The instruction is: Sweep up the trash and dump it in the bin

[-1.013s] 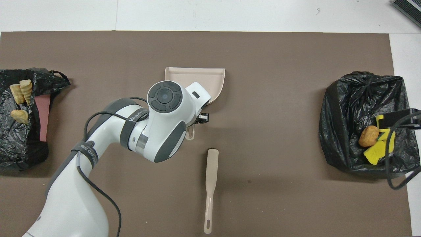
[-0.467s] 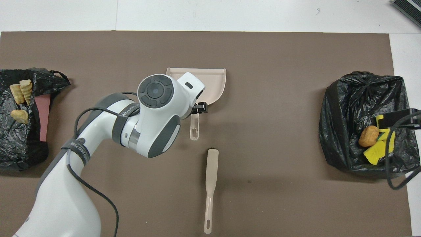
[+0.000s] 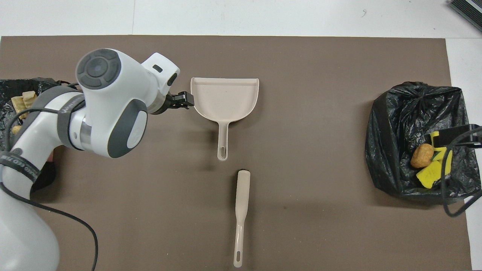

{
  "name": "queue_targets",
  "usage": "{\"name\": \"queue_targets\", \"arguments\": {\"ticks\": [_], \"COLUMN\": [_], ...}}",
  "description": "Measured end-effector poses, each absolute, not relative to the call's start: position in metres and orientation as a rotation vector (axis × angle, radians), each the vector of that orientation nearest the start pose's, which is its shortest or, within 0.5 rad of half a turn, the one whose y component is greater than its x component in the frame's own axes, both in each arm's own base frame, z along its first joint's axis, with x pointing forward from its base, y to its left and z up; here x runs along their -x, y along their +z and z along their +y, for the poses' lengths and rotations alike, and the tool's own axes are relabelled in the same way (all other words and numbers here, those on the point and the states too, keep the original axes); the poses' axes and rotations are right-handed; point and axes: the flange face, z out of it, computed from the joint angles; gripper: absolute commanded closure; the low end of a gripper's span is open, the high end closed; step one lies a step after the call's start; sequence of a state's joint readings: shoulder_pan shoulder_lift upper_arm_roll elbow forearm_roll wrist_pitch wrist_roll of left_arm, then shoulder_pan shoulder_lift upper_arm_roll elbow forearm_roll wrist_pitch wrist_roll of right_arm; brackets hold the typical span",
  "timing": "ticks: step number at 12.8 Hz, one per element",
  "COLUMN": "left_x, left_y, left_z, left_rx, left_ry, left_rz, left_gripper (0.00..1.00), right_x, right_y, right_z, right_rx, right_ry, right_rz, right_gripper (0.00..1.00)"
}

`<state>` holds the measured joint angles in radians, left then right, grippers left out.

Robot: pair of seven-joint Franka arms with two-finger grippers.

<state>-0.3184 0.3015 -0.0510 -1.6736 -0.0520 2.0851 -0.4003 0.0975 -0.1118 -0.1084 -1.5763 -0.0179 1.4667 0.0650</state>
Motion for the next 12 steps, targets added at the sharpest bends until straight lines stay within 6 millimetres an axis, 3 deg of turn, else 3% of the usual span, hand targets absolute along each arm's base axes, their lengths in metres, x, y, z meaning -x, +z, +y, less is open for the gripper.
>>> {"name": "queue_targets", "arguments": {"ticks": [3, 5, 7, 9, 12], "left_x": [-0.625, -0.631, -0.631, -0.624, -0.607], "left_y": [0.468, 0.485, 0.499, 0.515, 0.541], "left_z": [-0.174, -0.124, -0.088, -0.068, -0.056], "left_rx": [3.220, 3.210, 3.201, 3.193, 3.181], "left_ry": [-0.102, -0.085, -0.072, -0.050, -0.012], "left_rz": [-0.062, 0.054, 0.144, 0.182, 0.182], "left_gripper": [0.00, 0.00, 0.00, 0.00, 0.00], "right_x": [-0.508, -0.508, -0.508, -0.508, -0.508], "right_y": [0.672, 0.672, 0.672, 0.672, 0.672], "right_z": [-0.011, -0.011, -0.011, -0.011, -0.011], "right_rx": [3.145, 3.145, 3.145, 3.145, 3.145], "right_ry": [-0.003, -0.003, -0.003, -0.003, -0.003], "right_rz": [0.121, 0.121, 0.121, 0.121, 0.121], "right_gripper": [0.00, 0.00, 0.00, 0.00, 0.00]}}
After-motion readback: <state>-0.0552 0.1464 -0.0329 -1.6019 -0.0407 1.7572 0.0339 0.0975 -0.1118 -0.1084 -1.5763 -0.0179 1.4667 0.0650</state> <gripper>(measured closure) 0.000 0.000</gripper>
